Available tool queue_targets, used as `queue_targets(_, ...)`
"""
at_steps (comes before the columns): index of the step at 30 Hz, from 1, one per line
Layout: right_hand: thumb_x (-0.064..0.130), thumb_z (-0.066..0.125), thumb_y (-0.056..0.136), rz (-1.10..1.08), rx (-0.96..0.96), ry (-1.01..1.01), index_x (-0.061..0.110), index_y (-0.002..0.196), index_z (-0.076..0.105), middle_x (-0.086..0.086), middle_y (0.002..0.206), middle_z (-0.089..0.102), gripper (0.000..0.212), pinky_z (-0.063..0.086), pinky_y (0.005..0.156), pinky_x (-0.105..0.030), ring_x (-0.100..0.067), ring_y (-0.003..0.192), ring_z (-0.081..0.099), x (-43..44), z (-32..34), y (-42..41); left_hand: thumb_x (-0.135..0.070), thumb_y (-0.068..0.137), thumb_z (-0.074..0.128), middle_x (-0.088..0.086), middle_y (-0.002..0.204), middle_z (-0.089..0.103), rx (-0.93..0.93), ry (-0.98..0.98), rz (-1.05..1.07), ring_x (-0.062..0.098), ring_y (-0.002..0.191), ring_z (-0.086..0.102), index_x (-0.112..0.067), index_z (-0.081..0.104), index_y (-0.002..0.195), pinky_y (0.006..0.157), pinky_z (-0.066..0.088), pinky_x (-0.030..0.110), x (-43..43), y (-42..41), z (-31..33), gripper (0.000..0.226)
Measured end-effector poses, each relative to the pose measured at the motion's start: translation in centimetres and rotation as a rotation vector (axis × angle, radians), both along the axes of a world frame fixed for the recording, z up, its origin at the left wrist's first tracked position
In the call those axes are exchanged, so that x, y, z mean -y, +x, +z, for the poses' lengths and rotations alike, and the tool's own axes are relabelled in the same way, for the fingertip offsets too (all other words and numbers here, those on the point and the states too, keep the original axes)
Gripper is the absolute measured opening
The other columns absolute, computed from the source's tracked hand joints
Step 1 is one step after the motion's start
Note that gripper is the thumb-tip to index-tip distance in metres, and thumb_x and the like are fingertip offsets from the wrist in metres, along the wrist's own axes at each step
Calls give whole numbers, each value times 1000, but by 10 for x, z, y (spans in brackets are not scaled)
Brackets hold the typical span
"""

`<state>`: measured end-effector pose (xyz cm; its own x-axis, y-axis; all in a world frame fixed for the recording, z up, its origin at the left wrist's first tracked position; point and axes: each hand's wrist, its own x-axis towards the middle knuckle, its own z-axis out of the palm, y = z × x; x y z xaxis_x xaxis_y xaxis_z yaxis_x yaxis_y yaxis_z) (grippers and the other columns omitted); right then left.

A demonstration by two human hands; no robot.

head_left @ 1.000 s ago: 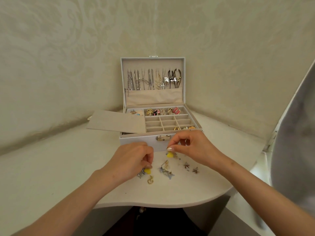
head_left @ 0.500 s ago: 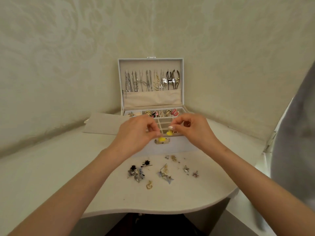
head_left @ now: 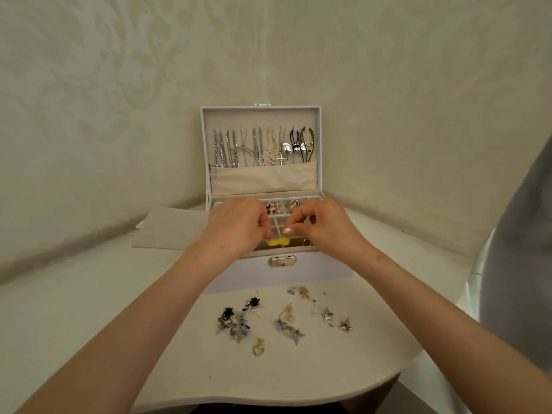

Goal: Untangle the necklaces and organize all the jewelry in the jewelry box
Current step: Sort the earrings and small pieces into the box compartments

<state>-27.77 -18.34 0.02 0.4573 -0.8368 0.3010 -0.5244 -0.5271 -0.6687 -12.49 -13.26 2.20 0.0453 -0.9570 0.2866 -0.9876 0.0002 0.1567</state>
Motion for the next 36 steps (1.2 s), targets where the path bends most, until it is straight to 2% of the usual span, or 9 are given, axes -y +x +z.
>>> queue_targets(6, 21, 75, 77, 54, -28, -7, 20, 82, 76, 20, 66, 58, 5, 30, 58, -13, 9, 59, 48, -2, 0, 12, -28, 85, 65, -8, 98, 66, 64, 43, -22, 16, 101, 58, -29, 66, 89, 67, 35, 25, -4, 7, -2, 4)
queue_targets(10, 20, 72, 81, 59, 0, -25, 21, 89, 76, 13, 77, 64, 9, 32, 59, -12, 11, 59, 49, -13, 2, 6, -26, 85, 65, -11, 89, 61, -43, -22, -34, 12, 98, 56, -28, 64, 90, 70, 37, 26, -16, 13, -4, 5)
queue_targets(14, 23, 73, 80, 146, 105, 20, 27, 79, 73, 12, 60, 60, 5, 37, 56, -17, 1, 50, 47, -41, 1, -3, -29, 82, 68, -14, 83, 58, -117, -62, -43, 5, 80, 49, -30, 57, 79, 59, 31, 17, -46, 22, -11, 12)
queue_targets(17, 25, 70, 83, 285, -76, 55, 29, 85, 73, 11, 48, 53, 5, 39, 52, -19, -4, 43, 46, -63, -9, -1, -35, 80, 69, -15, 80, 55, -119, -25, -55, 2, 75, 47, -33, 50, 74, 58, 27, 12, -71, 30, -23, 20)
queue_targets(21, 32, 63, 88, 289, -390, -131, 35, 102, 70, 14, 48, 40, 16, 30, 55, -15, -1, 51, 44, -74, -28, 13, -36, 82, 66, -18, 91, 56, -65, 91, -60, 0, 78, 45, -35, 55, 85, 59, 27, 8, -90, 36, -40, 12)
queue_targets(23, 34, 61, 89, 263, -419, -152, 35, 105, 69, 16, 55, 41, 18, 30, 59, -24, -4, 59, 42, -75, -34, 18, -35, 84, 64, -19, 96, 54, -46, 125, -62, 1, 86, 48, -35, 58, 94, 61, 28, 9, -93, 37, -46, 11)
queue_targets(26, 33, 62, 88, 220, -386, -149, 33, 104, 68, 18, 57, 42, 17, 29, 65, -24, -12, 73, 50, -74, -38, 21, -32, 87, 60, -19, 100, 56, -15, 171, -57, 3, 99, 52, -35, 60, 99, 70, 36, 20, -95, 34, -52, 12)
queue_targets(30, 36, 62, 88, 175, -380, -167, 32, 106, 67, 12, 76, 55, 19, 29, 68, -24, -14, 91, 57, -72, -41, 20, -31, 87, 60, -15, 100, 55, -13, 176, -58, 4, 98, 53, -32, 58, 94, 71, 36, 23, -96, 33, -56, 8)
queue_targets(36, 33, 68, 83, 166, -336, -101, 27, 89, 70, 18, 57, 41, 8, 30, 62, -23, -4, 66, 43, -69, -38, 18, -36, 87, 60, -16, 99, 55, -40, 128, -61, 4, 92, 51, -35, 45, 84, 62, 31, 16, -99, 35, -56, 16)
